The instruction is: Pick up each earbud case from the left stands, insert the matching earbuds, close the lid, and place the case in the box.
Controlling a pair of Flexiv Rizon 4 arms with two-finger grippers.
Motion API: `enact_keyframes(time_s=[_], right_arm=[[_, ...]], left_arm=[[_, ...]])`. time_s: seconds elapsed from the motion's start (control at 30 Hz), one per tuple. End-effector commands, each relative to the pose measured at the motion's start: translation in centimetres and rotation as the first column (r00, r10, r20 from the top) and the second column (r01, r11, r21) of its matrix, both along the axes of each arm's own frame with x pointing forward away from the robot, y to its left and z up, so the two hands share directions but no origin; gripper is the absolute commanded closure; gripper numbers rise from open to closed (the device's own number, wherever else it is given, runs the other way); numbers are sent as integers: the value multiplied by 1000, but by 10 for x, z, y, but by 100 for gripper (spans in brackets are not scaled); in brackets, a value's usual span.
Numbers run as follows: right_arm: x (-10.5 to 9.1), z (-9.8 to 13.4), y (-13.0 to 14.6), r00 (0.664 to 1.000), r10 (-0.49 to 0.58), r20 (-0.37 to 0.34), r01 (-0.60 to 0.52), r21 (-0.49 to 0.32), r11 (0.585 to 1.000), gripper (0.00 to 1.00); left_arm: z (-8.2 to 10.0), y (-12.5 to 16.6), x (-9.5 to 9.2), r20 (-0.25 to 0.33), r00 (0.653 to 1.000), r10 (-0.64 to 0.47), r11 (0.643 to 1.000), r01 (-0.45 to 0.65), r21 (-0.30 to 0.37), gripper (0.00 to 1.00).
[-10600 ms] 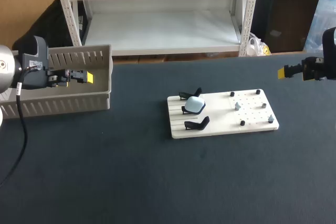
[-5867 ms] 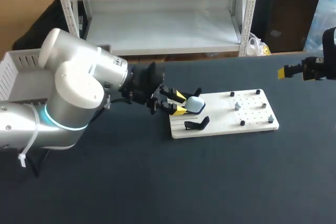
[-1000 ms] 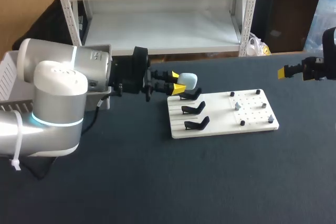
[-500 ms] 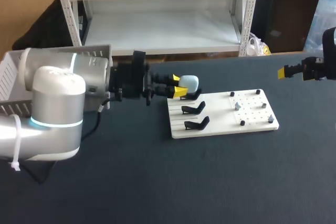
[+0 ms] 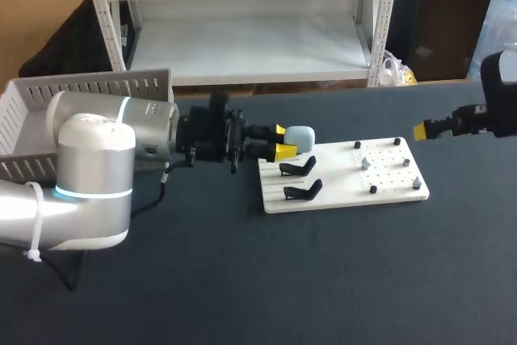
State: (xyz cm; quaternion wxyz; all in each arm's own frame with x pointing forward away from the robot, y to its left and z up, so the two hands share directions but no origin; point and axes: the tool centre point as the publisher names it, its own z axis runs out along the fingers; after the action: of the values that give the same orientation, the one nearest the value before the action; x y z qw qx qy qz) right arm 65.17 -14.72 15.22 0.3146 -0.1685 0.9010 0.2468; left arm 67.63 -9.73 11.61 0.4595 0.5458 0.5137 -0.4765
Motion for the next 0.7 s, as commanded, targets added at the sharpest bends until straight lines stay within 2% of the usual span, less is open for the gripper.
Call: enact_keyframes(time_s=[0.03,0.27,0.7], right_arm=[[-23,10,12,1000,14,7,-14,-22,1000,0],[-39,12,47,996,79,30,-77,-65,995,0],[-41,9,91,992,127,11,-126,-80,989,0]], left_arm=[[-3,-2,9,0,1000,-27,1000,27,-6,100],[-5,-6,9,-6,999,-48,999,48,-3,100],[-5,-6,6,-19,999,-46,999,47,7,100]])
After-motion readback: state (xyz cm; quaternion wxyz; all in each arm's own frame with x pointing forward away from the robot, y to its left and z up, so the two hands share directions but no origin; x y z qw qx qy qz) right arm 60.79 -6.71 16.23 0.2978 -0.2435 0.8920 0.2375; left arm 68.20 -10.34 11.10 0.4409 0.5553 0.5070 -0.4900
